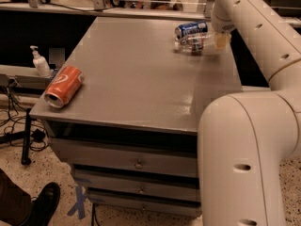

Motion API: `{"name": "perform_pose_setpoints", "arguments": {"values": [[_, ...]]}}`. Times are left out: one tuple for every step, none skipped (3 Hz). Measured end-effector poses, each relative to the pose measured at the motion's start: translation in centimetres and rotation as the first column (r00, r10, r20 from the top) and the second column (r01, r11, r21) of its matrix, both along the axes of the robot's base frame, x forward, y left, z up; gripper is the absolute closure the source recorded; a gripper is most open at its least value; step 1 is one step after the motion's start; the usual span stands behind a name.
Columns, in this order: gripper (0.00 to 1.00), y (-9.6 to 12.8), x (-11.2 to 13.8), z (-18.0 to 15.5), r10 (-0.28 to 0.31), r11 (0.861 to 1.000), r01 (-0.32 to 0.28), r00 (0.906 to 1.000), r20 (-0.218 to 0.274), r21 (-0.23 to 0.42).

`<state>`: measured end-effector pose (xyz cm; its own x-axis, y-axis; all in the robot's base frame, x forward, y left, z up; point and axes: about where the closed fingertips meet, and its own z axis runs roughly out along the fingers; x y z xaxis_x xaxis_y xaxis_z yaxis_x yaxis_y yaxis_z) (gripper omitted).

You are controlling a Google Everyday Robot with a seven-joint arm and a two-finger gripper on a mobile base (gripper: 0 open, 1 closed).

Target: Move water bottle near pepsi can

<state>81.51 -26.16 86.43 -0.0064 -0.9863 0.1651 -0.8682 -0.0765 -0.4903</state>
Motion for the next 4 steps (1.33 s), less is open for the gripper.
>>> {"name": "perform_pose_setpoints", "arguments": {"values": [[0.00, -0.3, 0.0, 0.0, -0.005, 1.000, 0.005, 1.0000, -0.003, -0.002], [0.00, -0.4, 0.0, 0.0, -0.007, 1.000, 0.007, 1.0000, -0.003, -0.003], [0.00, -1.0, -0.2, 0.3, -0.018, 1.000, 0.018, 0.9998, 0.000, 0.003], [0.00, -2.4, -1.5, 1.4, -0.032, 0.995, 0.031, 0.9994, 0.010, 0.096]]}}
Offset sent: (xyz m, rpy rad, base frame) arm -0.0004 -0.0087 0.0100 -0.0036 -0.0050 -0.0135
